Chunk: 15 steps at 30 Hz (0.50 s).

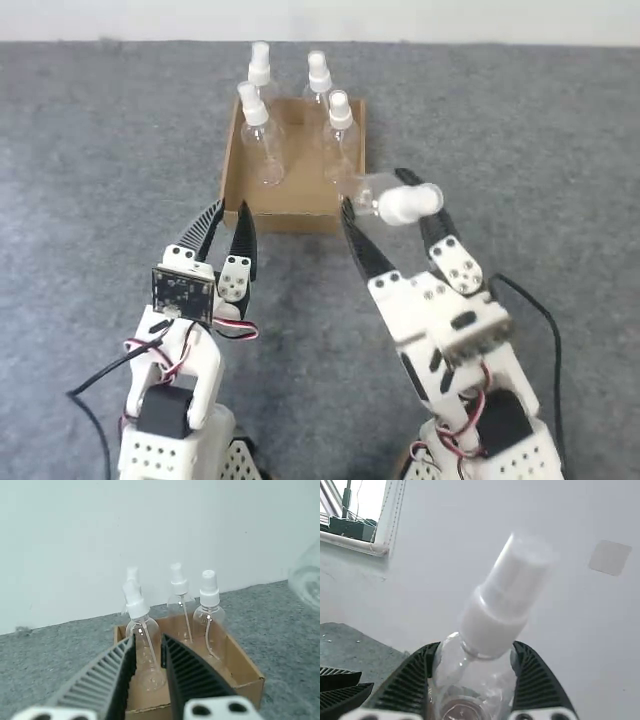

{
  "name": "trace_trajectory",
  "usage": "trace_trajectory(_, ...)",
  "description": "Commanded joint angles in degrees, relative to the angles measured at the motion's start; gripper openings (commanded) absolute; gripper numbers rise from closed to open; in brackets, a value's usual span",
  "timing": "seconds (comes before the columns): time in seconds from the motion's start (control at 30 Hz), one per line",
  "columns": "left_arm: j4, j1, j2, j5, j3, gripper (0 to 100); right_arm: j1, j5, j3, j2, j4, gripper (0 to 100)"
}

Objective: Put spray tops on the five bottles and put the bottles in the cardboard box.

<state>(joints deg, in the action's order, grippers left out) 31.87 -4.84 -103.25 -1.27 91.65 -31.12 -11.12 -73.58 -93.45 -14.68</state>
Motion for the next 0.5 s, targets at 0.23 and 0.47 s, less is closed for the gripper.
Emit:
trace_trajectory(0.23, -2.2, 0.26, -1.05, -0.53, -0.84, 8, -0.75, 0.62, 14.15, 24.75, 11.03, 0.7)
trace_trajectory(0.47, -5.01, 5.27, -1.05, 2.37, -0.84, 8, -0.75, 0.62, 14.42, 36.18, 18.68, 0.7)
